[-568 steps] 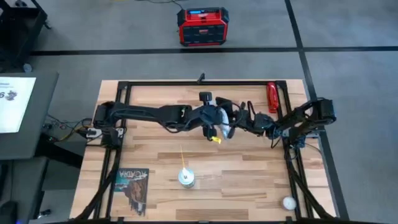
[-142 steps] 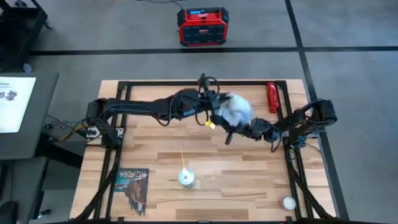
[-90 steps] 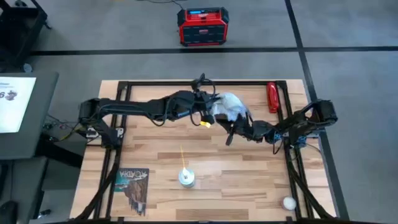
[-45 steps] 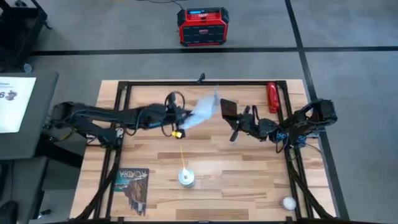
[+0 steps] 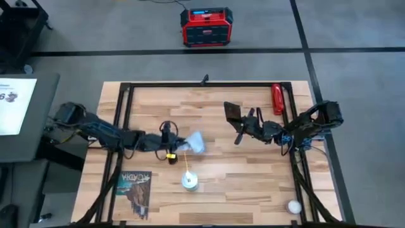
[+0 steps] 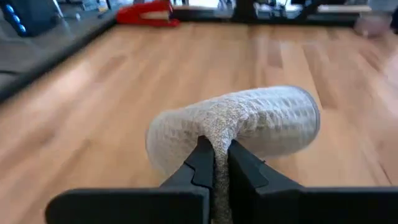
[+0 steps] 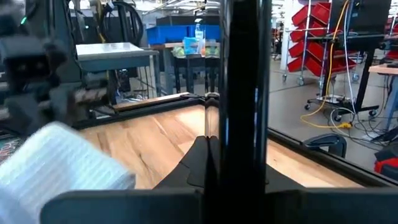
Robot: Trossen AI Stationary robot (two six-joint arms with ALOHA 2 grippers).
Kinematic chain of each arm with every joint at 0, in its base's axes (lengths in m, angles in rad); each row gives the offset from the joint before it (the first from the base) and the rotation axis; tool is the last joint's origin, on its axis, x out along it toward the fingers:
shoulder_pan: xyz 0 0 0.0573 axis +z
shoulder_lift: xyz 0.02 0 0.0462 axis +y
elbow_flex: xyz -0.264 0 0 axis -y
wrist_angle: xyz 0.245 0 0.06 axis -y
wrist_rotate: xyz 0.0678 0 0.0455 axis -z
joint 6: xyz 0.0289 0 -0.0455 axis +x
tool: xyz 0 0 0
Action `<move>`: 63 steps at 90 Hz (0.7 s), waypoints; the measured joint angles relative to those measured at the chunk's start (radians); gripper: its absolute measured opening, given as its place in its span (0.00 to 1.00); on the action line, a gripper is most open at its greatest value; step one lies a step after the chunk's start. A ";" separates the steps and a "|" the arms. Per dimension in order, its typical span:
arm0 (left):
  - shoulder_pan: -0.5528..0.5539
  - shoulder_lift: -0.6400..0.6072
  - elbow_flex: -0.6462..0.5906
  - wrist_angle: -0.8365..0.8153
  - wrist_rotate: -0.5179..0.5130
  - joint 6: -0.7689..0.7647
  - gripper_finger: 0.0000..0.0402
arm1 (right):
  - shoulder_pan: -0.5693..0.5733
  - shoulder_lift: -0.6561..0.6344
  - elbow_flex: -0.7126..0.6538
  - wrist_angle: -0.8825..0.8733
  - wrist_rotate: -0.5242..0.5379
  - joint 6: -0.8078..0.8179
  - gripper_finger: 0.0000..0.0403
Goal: Apply microfiber cloth
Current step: Wipe the back of the cellphone with the microfiber cloth
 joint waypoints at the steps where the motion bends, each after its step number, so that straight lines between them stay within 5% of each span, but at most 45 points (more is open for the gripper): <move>1: -0.006 0.010 0.000 0.005 -0.004 -0.008 0.00 | 0.000 0.000 0.000 0.000 0.000 0.001 0.02; 41: -0.063 0.494 0.010 0.455 -0.017 -0.159 0.00 | 0.002 0.000 0.000 -0.011 -0.007 0.010 0.02; 63: -0.056 0.618 0.011 0.638 0.023 -0.192 0.00 | 0.002 0.000 0.000 -0.014 -0.008 0.010 0.02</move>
